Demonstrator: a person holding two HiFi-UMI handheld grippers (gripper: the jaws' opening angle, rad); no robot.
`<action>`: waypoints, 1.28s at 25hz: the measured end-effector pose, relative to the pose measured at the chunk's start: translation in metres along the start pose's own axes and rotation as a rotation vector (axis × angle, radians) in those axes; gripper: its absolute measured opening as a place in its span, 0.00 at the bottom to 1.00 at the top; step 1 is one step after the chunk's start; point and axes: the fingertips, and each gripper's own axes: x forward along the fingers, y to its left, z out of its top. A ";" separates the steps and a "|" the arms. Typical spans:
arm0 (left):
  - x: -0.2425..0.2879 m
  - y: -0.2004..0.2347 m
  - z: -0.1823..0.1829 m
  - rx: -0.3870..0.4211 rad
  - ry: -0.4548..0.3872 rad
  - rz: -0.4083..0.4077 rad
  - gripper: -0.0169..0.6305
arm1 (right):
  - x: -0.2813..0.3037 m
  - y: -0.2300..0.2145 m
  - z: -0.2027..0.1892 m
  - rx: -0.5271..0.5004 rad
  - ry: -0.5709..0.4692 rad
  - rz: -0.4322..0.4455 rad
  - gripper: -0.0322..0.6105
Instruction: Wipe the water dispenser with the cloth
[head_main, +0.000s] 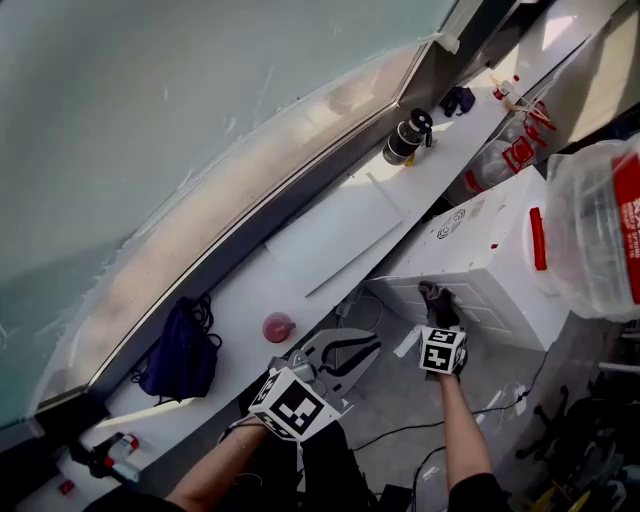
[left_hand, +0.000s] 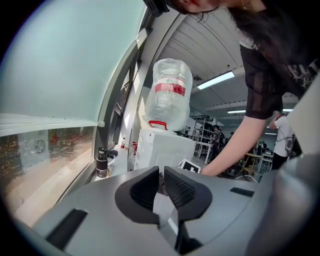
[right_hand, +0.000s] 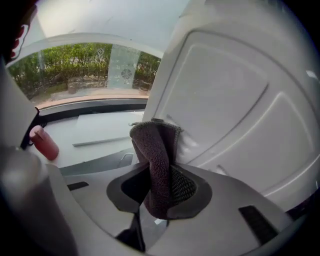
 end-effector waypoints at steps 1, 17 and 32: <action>0.002 0.001 -0.008 0.004 0.006 0.002 0.08 | 0.011 0.005 -0.007 0.002 0.013 0.001 0.21; 0.005 0.038 -0.097 -0.025 0.034 0.069 0.08 | 0.158 0.077 -0.108 -0.008 0.298 0.010 0.20; 0.005 0.027 -0.040 0.020 0.044 0.021 0.08 | 0.049 0.056 -0.063 0.129 0.134 0.121 0.20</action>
